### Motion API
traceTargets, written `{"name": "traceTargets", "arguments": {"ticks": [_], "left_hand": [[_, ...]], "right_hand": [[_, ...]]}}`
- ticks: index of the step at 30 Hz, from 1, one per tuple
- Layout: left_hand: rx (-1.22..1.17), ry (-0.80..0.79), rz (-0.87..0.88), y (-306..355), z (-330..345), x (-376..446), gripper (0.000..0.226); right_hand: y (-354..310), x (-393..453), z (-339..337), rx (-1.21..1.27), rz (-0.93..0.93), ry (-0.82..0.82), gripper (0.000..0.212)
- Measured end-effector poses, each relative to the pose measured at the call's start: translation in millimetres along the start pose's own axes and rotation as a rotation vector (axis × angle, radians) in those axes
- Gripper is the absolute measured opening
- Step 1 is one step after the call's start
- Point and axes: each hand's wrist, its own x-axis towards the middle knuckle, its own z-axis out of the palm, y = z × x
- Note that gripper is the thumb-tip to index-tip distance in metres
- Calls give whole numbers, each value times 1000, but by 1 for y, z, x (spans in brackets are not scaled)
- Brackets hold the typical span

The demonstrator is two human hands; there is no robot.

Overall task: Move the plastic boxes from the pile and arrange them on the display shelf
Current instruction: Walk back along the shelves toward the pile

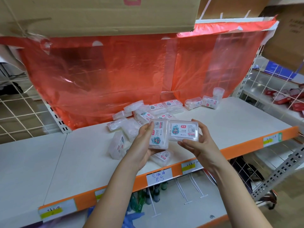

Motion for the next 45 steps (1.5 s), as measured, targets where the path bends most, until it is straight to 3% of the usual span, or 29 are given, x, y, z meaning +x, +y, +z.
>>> {"name": "traceTargets", "arguments": {"ticks": [5, 12, 15, 22, 29, 34, 45], "left_hand": [[117, -74, 61, -8, 0, -2, 64], [358, 69, 166, -8, -4, -3, 57], [345, 129, 170, -6, -8, -3, 53], [540, 81, 163, 0, -24, -9, 73], [758, 190, 237, 33, -68, -24, 74], [996, 281, 249, 58, -120, -53, 78], [1191, 468, 214, 109, -252, -186, 75]], "right_hand": [[3, -4, 5, -15, 4, 3, 68], [13, 1, 12, -39, 8, 67, 66], [13, 3, 11, -52, -7, 84, 67], [10, 12, 16, -101, -9, 61, 66], [8, 25, 30, -212, -39, -3, 61], [10, 32, 66, -225, -25, -145, 61], [58, 3, 232, -395, 12, -566, 54]]}}
